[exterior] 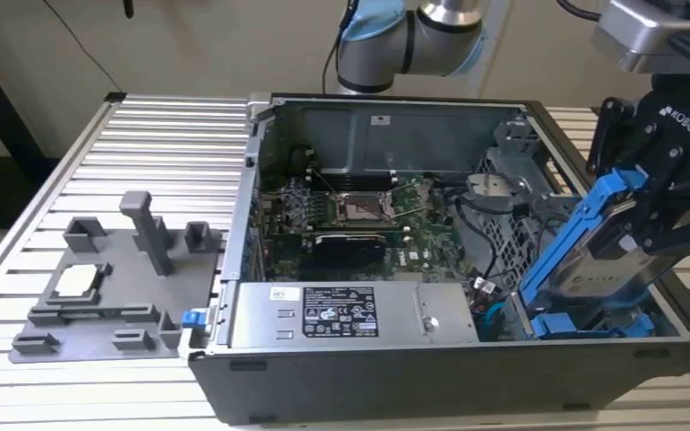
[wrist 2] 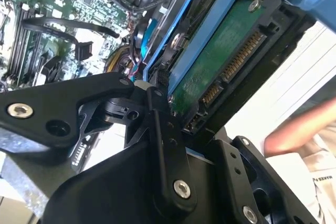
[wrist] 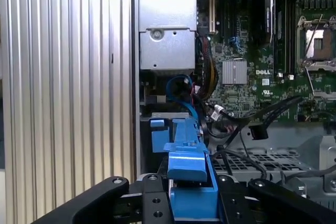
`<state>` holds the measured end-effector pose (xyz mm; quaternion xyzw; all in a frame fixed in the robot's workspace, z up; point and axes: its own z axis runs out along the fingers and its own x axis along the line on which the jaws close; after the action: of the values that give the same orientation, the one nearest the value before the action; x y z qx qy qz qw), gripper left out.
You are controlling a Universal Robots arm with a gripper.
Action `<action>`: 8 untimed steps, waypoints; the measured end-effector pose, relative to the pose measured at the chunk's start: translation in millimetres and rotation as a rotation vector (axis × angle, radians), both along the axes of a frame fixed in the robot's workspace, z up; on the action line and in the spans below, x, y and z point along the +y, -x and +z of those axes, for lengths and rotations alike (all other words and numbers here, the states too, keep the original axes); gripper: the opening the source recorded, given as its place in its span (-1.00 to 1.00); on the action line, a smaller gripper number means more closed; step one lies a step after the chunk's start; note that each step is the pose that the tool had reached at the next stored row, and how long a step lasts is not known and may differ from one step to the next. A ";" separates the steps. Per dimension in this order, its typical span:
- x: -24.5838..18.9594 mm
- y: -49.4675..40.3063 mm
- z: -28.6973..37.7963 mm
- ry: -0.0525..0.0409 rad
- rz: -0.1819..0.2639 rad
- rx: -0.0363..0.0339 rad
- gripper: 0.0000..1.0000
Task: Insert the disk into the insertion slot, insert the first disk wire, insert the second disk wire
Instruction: 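Insert the disk into the insertion slot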
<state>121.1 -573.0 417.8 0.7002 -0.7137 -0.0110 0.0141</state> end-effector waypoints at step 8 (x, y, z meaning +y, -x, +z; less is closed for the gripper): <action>-0.1 -1.3 -9.4 0.0007 0.000 -0.0003 -0.35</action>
<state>122.4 -573.1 408.4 0.7003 -0.7136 -0.0106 0.0143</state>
